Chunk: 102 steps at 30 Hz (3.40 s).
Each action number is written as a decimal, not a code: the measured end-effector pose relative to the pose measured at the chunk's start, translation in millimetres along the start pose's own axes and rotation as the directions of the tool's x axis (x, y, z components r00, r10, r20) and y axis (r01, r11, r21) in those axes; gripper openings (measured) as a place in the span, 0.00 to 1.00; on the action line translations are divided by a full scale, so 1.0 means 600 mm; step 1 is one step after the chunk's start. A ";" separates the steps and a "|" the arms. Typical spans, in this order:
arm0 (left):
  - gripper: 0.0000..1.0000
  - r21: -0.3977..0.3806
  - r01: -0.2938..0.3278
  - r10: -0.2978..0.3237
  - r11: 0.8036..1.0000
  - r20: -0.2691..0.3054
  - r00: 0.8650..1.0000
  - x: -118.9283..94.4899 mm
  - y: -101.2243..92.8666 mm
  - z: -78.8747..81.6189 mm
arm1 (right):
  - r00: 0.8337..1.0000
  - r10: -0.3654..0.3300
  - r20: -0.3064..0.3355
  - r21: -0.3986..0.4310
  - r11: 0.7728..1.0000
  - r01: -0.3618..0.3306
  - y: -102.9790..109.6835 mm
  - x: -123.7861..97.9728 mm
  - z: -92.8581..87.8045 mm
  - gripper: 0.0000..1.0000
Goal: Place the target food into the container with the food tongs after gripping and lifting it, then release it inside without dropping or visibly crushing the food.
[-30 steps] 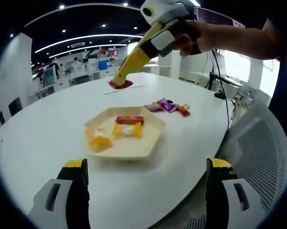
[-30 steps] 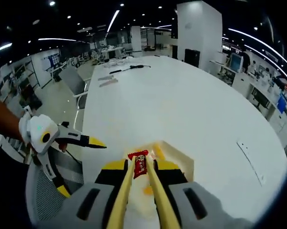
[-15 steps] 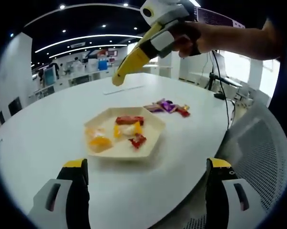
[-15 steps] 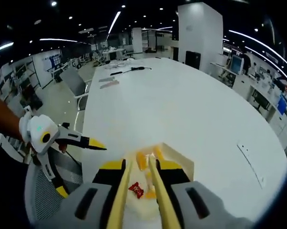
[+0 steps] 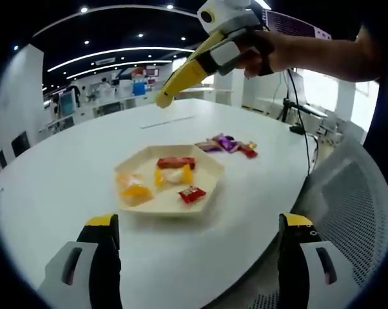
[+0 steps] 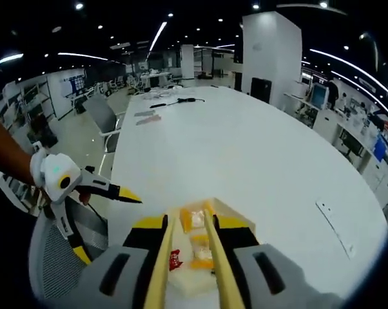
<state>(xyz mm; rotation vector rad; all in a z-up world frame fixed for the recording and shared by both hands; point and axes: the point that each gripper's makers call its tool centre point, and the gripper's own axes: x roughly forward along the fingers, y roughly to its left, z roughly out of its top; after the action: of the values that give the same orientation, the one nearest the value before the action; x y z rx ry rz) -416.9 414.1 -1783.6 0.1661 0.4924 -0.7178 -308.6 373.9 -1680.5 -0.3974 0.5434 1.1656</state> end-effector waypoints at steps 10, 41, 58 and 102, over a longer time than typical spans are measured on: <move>0.99 0.001 0.002 -0.002 1.000 0.000 1.000 0.000 0.000 0.000 | 1.000 -0.023 0.011 0.030 0.999 0.023 -0.024 -0.028 -0.029 0.28; 0.99 -0.002 0.013 -0.013 1.000 -0.015 1.000 0.003 -0.002 -0.006 | 0.988 -0.151 -0.016 0.081 0.985 0.152 -0.113 -0.183 -0.162 0.29; 1.00 -0.019 0.027 -0.026 0.999 0.022 0.999 0.002 -0.007 0.006 | 0.968 -0.241 -0.069 0.152 0.956 0.249 -0.146 -0.273 -0.278 0.29; 0.98 -0.001 0.008 -0.008 1.000 -0.040 0.999 0.005 -0.003 -0.011 | 0.965 -0.183 -0.186 0.067 0.978 0.198 -0.146 -0.244 -0.436 0.29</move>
<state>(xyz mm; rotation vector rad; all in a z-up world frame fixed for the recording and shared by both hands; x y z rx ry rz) -418.9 413.2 -1790.6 0.1780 0.5316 -0.7229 -319.9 86.8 -1803.0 -0.4740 0.6935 0.9233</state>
